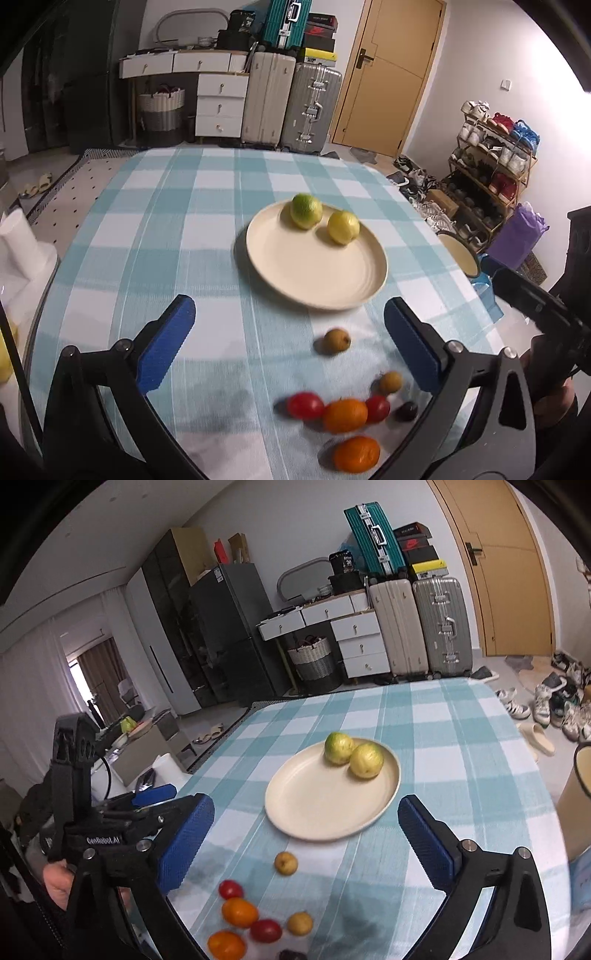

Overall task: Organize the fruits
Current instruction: 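Withdraw both tools from the plate back toward the fruit cluster, then close the left tool on a tangerine and lift it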

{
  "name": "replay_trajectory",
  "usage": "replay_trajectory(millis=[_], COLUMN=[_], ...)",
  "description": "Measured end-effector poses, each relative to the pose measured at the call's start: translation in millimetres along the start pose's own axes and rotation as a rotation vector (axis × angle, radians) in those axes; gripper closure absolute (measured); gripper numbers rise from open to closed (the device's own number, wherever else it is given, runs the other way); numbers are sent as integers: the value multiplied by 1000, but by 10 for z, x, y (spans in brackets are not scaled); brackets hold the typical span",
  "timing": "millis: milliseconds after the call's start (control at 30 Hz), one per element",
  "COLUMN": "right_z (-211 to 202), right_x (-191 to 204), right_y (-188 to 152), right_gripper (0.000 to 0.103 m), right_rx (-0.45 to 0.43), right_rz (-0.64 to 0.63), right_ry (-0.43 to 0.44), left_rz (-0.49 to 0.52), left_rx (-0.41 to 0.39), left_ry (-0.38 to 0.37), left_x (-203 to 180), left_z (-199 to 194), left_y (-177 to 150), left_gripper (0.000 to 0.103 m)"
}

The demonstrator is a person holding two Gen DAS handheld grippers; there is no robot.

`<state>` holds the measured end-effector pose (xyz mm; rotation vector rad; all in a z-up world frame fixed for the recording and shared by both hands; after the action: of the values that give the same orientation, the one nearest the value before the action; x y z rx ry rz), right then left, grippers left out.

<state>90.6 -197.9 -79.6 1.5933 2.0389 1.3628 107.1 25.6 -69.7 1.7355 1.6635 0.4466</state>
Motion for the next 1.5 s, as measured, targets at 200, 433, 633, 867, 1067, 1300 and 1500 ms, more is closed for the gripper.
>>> replay_trajectory(millis=[200, 433, 633, 867, 1067, 1300, 1500], right_z=[-68, -78, -17, -9, -50, -98, -110], right_x=[2, -91, -88, -89, -110, -100, -103], right_y=[-199, -392, -609, -801, -809, -770, -779], right_gripper=[0, 0, 0, 0, 0, 0, 0], right_rx=[7, 28, 86, 118, 111, 96, 96], right_rz=[1, 47, 48, 32, 47, 44, 49], right_ry=[-15, -13, -33, -68, -53, -50, -41], left_rz=[-14, -1, 16, 83, 114, 143, 141], left_rx=[35, 94, 147, 198, 238, 239, 247], left_ry=[-4, -30, -82, -132, -137, -99, -109], left_x=[-6, -74, -164, -396, -508, -544, -545], left_z=[-30, 20, 74, 96, 221, 304, 303], left_y=[-365, -710, -915, -1176, -1331, -1371, -1383], left_gripper=[1, 1, 1, 1, 2, 5, 23])
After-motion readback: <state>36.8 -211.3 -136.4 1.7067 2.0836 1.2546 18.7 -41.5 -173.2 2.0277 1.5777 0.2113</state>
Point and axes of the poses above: each gripper's, at about its wrist camera, not at the fingertips, and z roughly the way its jaws point, x to its left, y to its top, the point moved 8 cm from there along z, roughly the way its jaws point, and after that the axes turned 4 degrees about x, right-handed, at the moved point
